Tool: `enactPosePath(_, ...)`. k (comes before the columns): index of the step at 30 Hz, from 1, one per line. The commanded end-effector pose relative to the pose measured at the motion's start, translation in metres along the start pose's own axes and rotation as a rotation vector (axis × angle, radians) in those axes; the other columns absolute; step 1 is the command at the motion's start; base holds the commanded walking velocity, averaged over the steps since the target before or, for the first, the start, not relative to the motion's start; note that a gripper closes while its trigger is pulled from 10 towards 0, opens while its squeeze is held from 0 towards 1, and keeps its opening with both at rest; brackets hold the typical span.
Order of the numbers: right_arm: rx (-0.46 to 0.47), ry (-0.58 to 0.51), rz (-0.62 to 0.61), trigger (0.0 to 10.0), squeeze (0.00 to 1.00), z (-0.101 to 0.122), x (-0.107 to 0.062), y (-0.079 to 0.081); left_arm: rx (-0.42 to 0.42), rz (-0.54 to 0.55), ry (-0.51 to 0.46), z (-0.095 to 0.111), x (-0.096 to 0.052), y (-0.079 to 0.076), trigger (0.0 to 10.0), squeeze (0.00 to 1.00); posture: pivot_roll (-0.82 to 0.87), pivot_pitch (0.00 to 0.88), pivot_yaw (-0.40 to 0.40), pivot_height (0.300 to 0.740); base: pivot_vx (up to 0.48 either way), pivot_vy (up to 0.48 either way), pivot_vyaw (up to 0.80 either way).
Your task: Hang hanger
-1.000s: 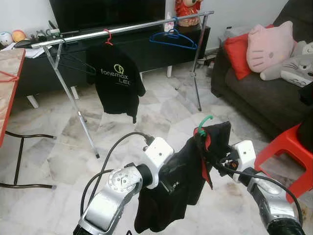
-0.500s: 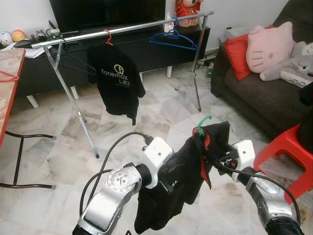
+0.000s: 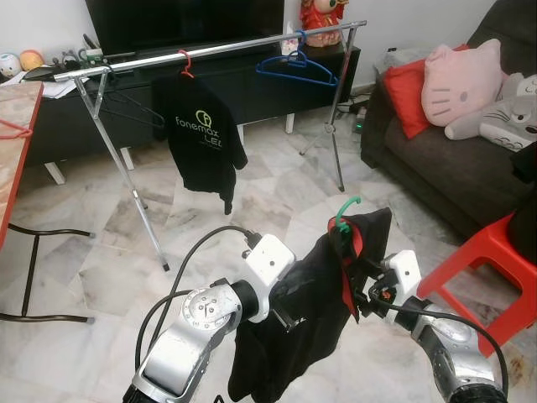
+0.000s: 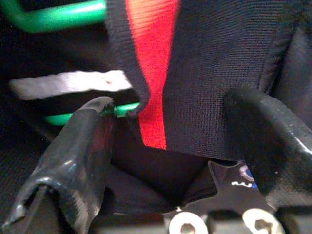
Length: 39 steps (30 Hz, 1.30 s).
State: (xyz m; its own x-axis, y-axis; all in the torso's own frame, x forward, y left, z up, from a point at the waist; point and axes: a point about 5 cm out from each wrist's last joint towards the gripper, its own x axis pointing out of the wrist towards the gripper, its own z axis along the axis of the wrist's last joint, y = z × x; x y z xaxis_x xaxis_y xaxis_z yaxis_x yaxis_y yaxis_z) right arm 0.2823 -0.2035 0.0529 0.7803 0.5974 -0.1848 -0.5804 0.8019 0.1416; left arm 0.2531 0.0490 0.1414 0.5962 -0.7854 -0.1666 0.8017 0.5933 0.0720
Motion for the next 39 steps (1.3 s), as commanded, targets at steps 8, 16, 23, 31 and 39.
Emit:
enactPosePath(8, -0.032, -0.021, -0.081, 0.0, 0.0, 0.008, 0.003, -0.009, 0.011, 0.006, -0.042, 0.008, 0.0, 0.001, 10.0, 0.0, -0.02, 0.0, -0.028, 0.74, 0.0, 0.0, 0.0)
enactPosePath(16, -0.003, -0.088, -0.18, 10.0, 0.0, 0.011, 0.001, -0.012, 0.007, 0.007, -0.037, 0.006, -0.001, 0.0, 10.0, 0.0, -0.02, 0.0, -0.028, 0.74, 0.0, 0.0, 0.0)
enactPosePath(23, 0.055, -0.095, -0.335, 10.0, 0.0, -0.005, -0.016, -0.014, 0.007, 0.023, -0.028, 0.003, -0.003, 0.003, 10.0, 0.0, -0.02, 0.0, -0.026, 0.74, 0.0, 0.0, 0.0)
enactPosePath(31, 0.066, 0.102, -0.206, 10.0, 0.0, -0.045, -0.023, 0.006, 0.045, 0.168, -0.037, 0.003, -0.006, 0.025, 10.0, 0.0, -0.03, 0.0, -0.02, 0.74, 0.0, 0.0, 0.0)
enactPosePath(39, 0.197, 0.371, -0.574, 10.0, 0.0, -0.089, -0.043, -0.014, 0.029, 0.251, -0.085, 0.009, -0.005, 0.034, 10.0, 0.0, -0.03, 0.0, -0.02, 0.74, 0.0, 0.0, 0.0)
